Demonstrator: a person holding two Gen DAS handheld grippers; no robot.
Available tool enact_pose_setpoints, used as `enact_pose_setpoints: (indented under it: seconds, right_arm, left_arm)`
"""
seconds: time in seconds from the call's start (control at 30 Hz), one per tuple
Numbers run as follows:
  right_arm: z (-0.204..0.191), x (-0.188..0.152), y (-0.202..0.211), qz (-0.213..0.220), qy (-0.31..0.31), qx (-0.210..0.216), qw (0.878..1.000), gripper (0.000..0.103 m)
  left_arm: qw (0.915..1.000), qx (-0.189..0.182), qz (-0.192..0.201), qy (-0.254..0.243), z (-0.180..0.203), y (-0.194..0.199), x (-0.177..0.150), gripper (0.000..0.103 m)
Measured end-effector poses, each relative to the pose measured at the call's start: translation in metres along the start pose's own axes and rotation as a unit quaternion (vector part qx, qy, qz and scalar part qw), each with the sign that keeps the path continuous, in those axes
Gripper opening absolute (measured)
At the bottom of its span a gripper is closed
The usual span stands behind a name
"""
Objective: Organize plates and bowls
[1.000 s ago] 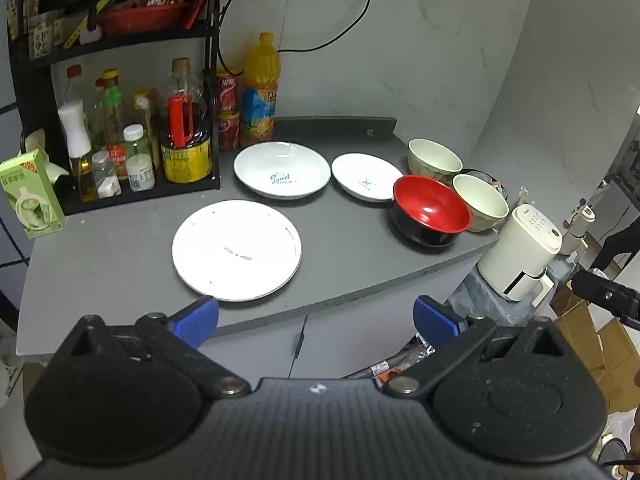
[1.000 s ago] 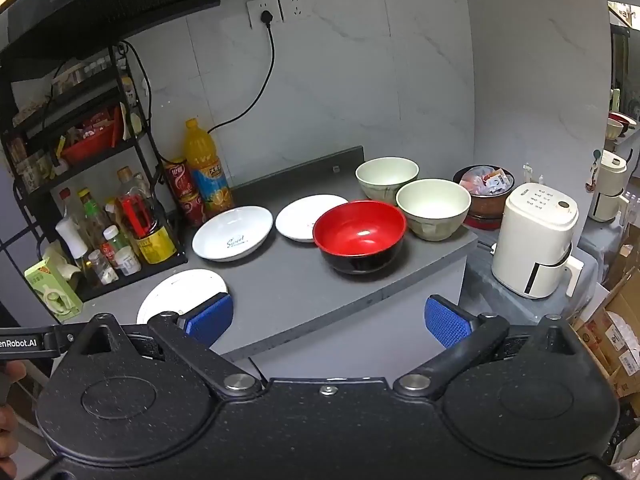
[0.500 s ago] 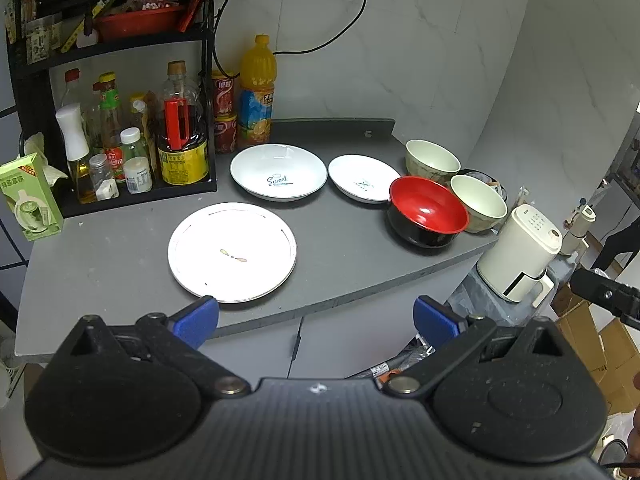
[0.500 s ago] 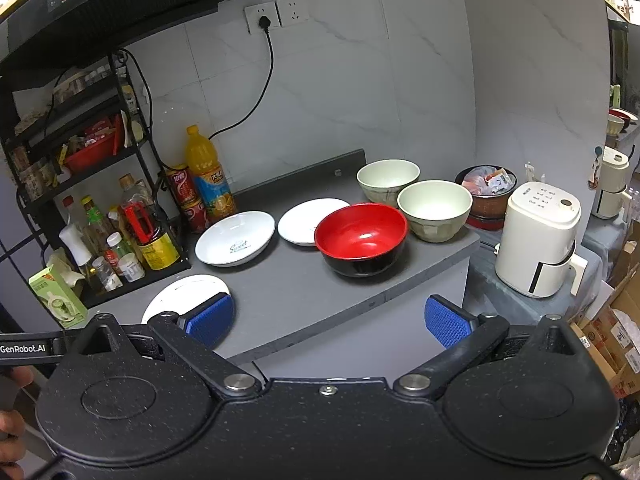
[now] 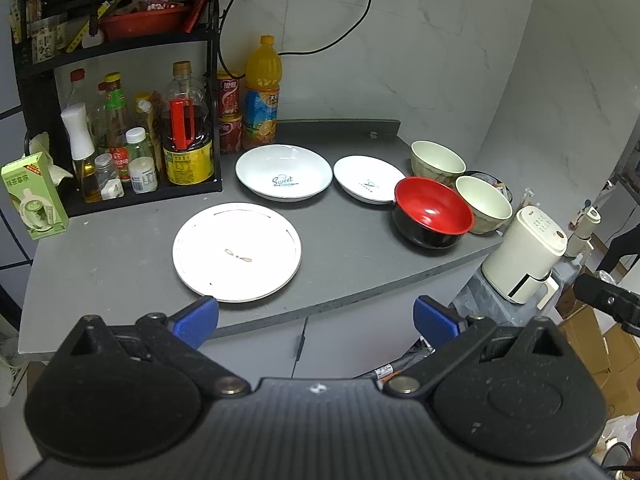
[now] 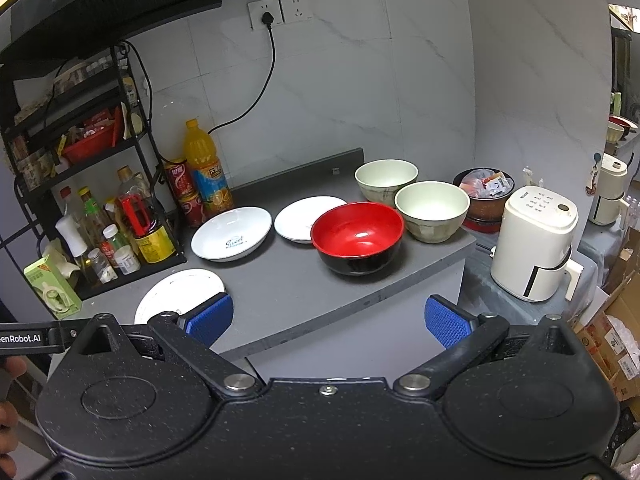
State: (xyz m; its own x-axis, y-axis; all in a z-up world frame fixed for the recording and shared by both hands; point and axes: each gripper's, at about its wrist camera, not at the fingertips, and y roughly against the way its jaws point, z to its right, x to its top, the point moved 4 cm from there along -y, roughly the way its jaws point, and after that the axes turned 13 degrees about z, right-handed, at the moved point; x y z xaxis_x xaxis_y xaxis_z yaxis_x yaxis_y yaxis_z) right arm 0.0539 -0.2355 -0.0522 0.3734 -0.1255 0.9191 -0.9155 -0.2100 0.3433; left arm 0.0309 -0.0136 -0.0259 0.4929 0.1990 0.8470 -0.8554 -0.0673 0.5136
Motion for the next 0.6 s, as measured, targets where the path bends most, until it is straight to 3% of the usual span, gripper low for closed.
enact_pose_setpoints:
  seconds: [0.6]
  right_arm:
    - [0.0048,-0.0001,-0.0035,-0.007,-0.006,-0.006,1.0,0.103]
  left_arm:
    - [0.9998,0.011,-0.002,0.013,-0.0038,-0.0014,0.0055,0.103]
